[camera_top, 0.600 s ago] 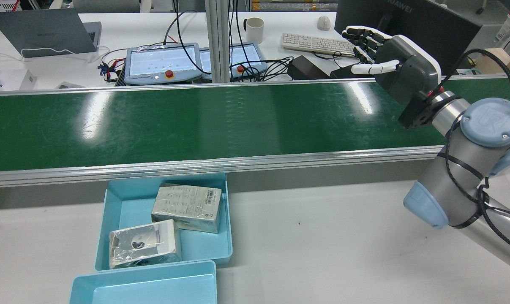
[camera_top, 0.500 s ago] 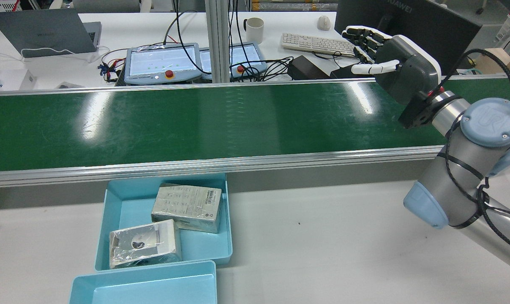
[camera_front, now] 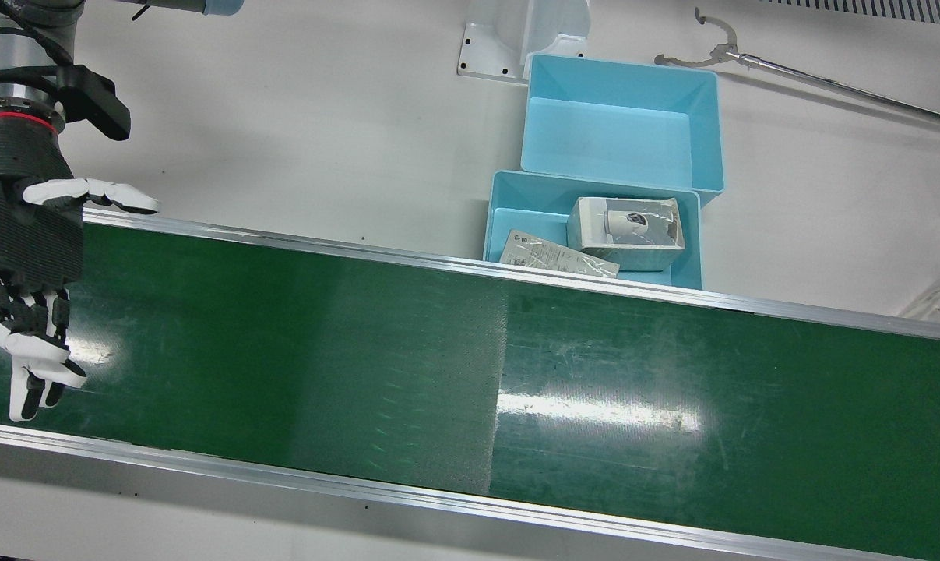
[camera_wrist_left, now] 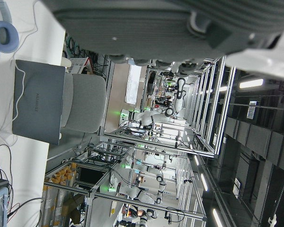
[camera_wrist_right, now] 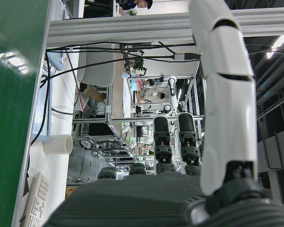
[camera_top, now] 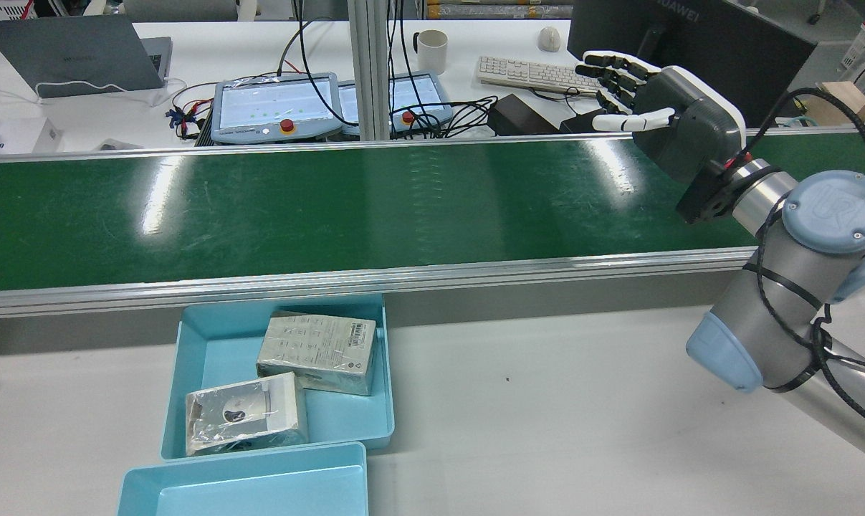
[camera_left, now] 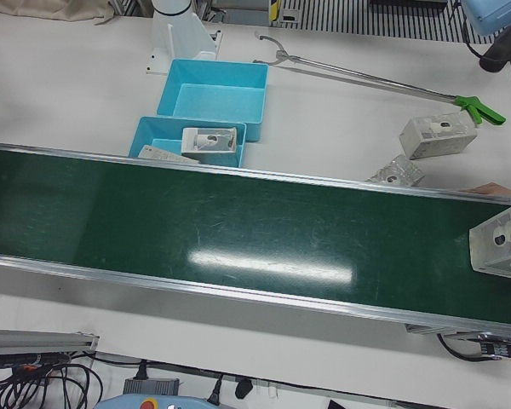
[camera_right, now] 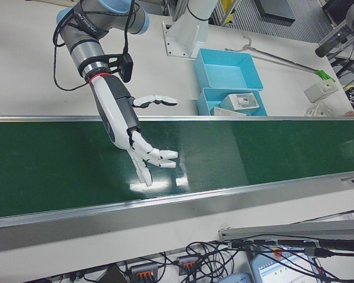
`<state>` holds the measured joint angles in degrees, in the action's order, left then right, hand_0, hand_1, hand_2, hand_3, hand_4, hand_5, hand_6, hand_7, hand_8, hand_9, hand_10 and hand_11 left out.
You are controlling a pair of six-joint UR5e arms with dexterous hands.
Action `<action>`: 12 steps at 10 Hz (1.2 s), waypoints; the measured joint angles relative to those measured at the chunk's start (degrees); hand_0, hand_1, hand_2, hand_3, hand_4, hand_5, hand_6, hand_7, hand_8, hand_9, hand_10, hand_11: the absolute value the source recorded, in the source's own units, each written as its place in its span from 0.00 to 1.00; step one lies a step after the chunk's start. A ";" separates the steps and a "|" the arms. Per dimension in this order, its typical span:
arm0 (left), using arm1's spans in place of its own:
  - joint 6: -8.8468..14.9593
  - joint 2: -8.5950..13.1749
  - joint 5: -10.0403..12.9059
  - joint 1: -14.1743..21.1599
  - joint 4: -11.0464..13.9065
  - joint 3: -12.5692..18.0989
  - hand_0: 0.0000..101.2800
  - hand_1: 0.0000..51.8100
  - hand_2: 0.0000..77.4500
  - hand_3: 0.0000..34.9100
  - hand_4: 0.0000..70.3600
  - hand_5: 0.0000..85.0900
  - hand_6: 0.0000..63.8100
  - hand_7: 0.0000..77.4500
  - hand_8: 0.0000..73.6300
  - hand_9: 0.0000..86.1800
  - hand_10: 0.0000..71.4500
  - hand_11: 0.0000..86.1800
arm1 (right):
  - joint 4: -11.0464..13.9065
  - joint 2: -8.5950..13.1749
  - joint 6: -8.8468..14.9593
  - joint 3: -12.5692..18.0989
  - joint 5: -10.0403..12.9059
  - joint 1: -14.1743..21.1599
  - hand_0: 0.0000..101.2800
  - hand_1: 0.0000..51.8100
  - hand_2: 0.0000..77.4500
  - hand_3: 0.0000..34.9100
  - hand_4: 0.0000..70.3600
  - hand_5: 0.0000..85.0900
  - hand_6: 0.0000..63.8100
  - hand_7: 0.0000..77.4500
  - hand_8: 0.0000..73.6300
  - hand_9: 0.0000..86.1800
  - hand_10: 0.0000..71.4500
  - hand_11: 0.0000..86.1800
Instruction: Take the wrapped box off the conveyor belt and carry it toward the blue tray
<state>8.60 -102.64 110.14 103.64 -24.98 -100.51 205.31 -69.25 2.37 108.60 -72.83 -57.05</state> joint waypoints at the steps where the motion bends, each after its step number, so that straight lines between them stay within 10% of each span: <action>1: 0.00 0.00 0.00 0.00 0.00 0.00 0.00 0.00 0.01 0.00 0.00 0.01 0.00 0.01 0.01 0.00 0.01 0.00 | 0.00 -0.05 -0.04 0.15 -0.04 -0.03 0.49 0.33 0.23 0.21 0.20 0.29 0.10 0.27 0.00 0.05 0.01 0.02; 12: 0.00 0.00 0.00 0.00 0.00 0.00 0.00 0.00 0.01 0.00 0.00 0.01 0.00 0.01 0.01 0.00 0.01 0.00 | -5.00 -1.91 -0.78 0.11 -0.21 -0.07 0.48 0.29 0.23 0.06 0.24 0.28 0.10 0.27 0.01 0.06 0.03 0.06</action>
<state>8.59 -102.64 110.14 103.65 -24.98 -100.51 200.32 -71.15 1.59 108.71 -73.04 -57.11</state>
